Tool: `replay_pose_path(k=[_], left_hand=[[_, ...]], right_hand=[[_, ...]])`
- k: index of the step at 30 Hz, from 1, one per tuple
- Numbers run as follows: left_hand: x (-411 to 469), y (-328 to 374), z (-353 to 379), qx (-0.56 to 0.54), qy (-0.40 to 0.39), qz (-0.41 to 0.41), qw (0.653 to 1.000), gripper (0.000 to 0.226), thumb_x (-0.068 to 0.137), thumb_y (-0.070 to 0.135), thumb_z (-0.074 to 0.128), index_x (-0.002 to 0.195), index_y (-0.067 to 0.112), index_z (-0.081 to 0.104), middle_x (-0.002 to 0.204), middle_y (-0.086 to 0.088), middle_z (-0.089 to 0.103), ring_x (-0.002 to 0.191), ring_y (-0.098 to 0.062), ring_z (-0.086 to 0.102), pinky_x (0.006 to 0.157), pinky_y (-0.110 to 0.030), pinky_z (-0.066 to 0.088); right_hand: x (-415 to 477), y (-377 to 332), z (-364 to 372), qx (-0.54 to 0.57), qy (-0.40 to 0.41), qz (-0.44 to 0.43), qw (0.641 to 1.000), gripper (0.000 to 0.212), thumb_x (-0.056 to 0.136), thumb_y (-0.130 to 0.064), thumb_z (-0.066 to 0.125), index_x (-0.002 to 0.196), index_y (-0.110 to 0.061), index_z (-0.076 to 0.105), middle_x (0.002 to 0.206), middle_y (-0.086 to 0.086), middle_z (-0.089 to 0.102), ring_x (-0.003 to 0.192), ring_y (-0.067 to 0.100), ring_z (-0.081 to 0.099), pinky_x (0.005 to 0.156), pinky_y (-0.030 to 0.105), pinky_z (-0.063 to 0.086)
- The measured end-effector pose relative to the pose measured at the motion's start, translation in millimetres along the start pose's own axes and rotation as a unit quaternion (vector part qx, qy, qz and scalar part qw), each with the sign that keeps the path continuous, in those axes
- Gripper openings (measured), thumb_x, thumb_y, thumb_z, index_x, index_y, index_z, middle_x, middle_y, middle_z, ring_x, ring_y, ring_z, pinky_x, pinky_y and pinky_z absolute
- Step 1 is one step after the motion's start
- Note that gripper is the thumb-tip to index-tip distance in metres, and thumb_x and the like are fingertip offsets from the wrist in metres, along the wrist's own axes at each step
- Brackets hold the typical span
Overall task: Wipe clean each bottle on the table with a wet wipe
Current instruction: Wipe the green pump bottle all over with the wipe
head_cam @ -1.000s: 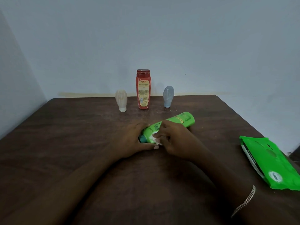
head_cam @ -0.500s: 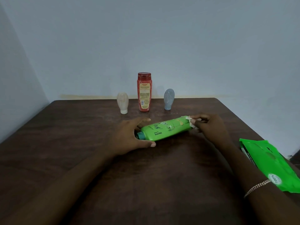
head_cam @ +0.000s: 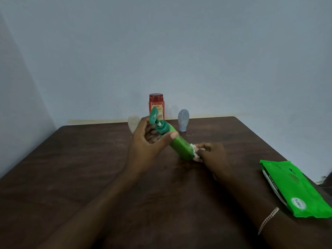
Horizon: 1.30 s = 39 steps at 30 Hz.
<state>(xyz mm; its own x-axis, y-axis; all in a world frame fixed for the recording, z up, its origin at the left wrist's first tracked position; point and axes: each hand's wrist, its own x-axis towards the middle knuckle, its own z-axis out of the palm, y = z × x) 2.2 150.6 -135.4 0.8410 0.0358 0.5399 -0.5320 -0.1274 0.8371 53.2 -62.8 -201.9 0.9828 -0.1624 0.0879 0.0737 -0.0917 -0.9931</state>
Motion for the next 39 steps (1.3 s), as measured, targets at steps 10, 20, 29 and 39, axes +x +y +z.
replay_pose_path(k=[10, 20, 29, 39], left_hand=[[16, 3, 47, 0.026, 0.104, 0.032, 0.994, 0.064, 0.089, 0.042, 0.074, 0.141, 0.022, 0.042, 0.106, 0.026, 0.063, 0.097, 0.005, 0.063, 0.078, -0.011, 0.049], [24, -20, 27, 0.253, 0.028, 0.048, 0.966, 0.078, 0.068, 0.046, 0.073, 0.139, 0.025, 0.048, 0.113, 0.006, 0.053, 0.098, -0.011, 0.054, 0.078, -0.024, 0.044], [14, -25, -3, 0.496, -0.107, 0.032, 0.861, 0.087, 0.078, 0.062, 0.067, 0.150, 0.026, 0.035, 0.135, 0.002, 0.058, 0.109, -0.022, 0.061, 0.088, -0.041, 0.054], [9, -25, -1, 0.458, -0.130, 0.070, 0.876, 0.083, 0.075, 0.065, 0.065, 0.147, 0.030, 0.040, 0.127, 0.006, 0.063, 0.101, -0.015, 0.062, 0.086, -0.039, 0.056]], right_hand=[[-19, 6, 33, -0.014, -0.055, 0.026, 0.998, 0.009, 0.090, -0.007, 0.067, 0.087, -0.008, 0.075, 0.087, 0.008, 0.076, 0.080, 0.020, 0.075, 0.076, 0.042, 0.062], [-26, -29, 12, -0.107, -0.017, -0.129, 0.986, 0.013, 0.085, -0.023, 0.072, 0.078, -0.033, 0.077, 0.069, -0.007, 0.075, 0.062, 0.008, 0.071, 0.067, 0.033, 0.061], [-44, -58, 9, -0.195, 0.072, -0.418, 0.884, 0.024, 0.088, -0.010, 0.071, 0.112, -0.010, 0.072, 0.101, 0.000, 0.066, 0.089, 0.004, 0.061, 0.078, 0.012, 0.049], [-41, -50, 8, -0.308, 0.016, -0.498, 0.811, 0.024, 0.088, -0.007, 0.068, 0.111, -0.006, 0.071, 0.100, 0.004, 0.060, 0.090, 0.015, 0.056, 0.072, 0.025, 0.049]])
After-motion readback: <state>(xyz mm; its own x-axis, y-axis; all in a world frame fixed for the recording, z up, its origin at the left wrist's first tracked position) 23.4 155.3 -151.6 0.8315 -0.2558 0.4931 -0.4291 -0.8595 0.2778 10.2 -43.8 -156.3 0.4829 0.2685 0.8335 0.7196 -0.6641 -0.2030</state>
